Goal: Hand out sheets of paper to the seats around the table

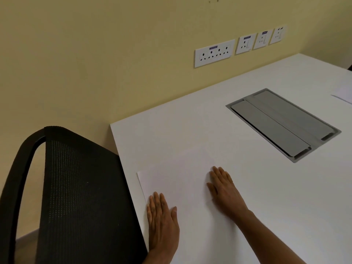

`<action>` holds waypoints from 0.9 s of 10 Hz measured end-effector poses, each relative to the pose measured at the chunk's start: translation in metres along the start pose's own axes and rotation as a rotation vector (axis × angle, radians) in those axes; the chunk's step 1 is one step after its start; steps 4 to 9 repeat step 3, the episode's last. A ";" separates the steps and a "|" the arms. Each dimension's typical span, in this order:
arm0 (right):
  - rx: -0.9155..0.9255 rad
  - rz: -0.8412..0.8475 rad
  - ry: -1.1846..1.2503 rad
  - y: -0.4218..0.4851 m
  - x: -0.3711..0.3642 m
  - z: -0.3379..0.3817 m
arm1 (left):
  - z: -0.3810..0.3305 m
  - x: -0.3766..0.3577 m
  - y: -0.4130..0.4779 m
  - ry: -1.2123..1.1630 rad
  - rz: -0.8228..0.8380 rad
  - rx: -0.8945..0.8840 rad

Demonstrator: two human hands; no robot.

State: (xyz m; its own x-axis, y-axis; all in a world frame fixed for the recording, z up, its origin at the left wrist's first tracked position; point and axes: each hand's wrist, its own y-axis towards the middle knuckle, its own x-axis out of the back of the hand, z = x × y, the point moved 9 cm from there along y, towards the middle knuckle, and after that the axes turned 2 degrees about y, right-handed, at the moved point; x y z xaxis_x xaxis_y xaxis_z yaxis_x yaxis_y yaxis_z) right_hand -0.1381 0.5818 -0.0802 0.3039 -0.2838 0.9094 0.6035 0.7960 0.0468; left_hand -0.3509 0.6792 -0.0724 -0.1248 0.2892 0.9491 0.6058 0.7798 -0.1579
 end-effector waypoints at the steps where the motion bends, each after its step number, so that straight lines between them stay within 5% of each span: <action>1: -0.003 -0.019 -0.003 -0.006 0.015 0.004 | -0.006 0.013 -0.003 -0.026 0.003 -0.013; 9: 0.019 -0.094 -0.039 -0.029 0.061 0.015 | -0.033 0.051 -0.010 -0.019 -0.028 -0.066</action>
